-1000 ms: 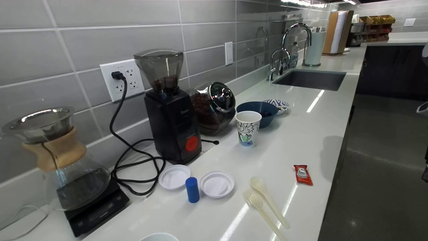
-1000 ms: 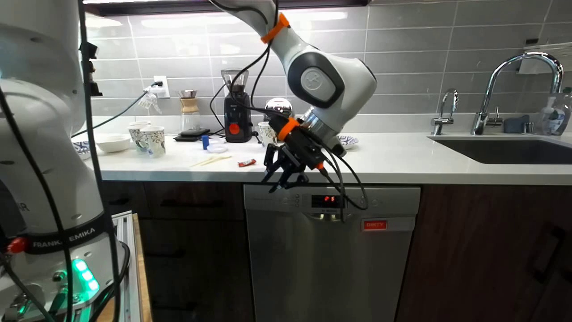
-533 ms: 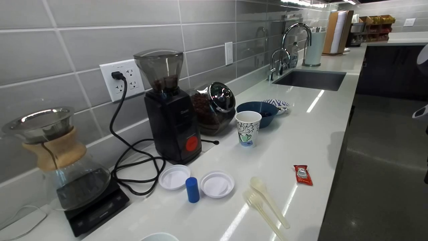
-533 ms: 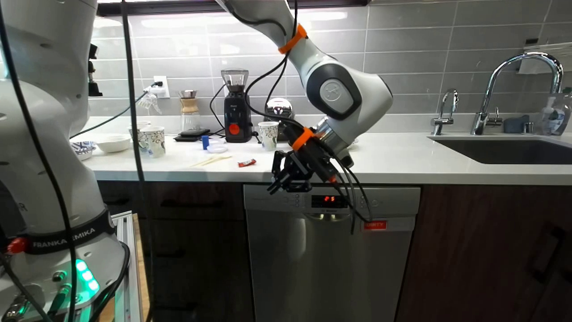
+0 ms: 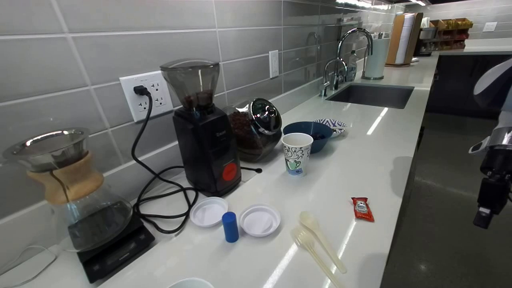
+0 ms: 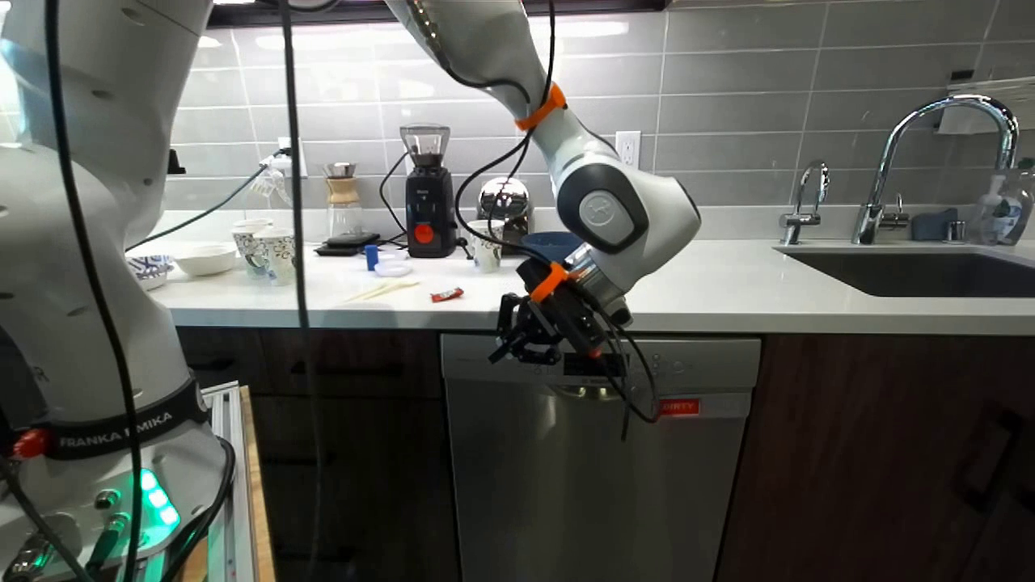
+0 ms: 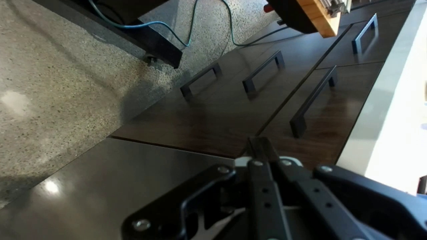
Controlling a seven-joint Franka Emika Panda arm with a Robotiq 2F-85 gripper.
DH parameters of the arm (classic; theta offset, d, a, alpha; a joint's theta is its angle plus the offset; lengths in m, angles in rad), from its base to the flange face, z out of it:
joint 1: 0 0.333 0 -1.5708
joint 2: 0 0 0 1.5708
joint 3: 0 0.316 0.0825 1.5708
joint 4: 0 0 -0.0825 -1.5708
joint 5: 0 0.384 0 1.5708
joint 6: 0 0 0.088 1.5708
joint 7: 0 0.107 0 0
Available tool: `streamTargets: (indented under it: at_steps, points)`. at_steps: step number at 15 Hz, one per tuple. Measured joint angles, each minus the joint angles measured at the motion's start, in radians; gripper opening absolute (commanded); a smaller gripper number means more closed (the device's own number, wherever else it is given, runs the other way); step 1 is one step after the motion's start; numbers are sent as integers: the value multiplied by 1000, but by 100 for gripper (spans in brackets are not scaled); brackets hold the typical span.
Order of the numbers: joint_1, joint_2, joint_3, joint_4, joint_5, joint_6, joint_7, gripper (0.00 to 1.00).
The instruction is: Press a button on the dishwasher
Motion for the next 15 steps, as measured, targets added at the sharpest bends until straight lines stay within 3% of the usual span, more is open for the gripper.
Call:
streamTargets:
  at_steps: [6,15]
  points:
    - [-25,126,49,67,104,151,3,0]
    - [-71,177,97,105,251,213,26,0]
